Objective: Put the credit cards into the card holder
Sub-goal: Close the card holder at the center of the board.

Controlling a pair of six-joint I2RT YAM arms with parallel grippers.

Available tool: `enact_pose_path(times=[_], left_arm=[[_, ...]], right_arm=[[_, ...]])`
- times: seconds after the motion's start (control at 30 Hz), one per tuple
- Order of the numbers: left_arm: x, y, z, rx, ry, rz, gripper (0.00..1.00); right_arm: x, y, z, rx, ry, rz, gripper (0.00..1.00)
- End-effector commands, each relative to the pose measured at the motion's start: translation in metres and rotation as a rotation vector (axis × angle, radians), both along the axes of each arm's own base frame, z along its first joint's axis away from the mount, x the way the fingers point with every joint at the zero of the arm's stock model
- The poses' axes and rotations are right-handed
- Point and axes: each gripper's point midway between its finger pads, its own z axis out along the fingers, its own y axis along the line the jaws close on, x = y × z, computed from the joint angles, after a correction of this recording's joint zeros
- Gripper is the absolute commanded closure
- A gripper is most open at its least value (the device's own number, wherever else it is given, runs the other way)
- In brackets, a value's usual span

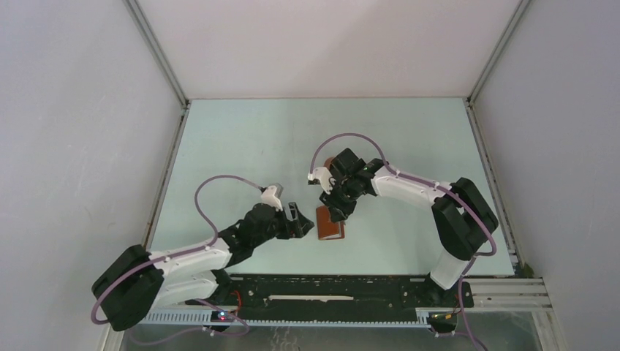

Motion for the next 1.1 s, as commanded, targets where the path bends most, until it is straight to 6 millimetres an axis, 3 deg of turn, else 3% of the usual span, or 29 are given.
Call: enact_pose_path(times=[0.0, 0.57, 0.8, 1.07], left_arm=[[0.009, -0.012, 0.004, -0.034, 0.002, -0.007, 0.16], [0.005, -0.054, -0.029, -0.148, 0.242, -0.072, 0.22], [0.004, -0.060, -0.041, -0.205, 0.313, -0.058, 0.24], [0.006, -0.069, -0.046, -0.267, 0.349, -0.062, 0.33]], right_arm=[[0.015, 0.002, -0.005, -0.043, -0.046, -0.030, 0.65], [0.016, -0.016, -0.035, -0.165, 0.012, -0.050, 0.68], [0.015, -0.020, -0.038, -0.165, 0.050, -0.056, 0.70], [0.012, -0.020, -0.037, -0.146, 0.094, -0.060, 0.71]])
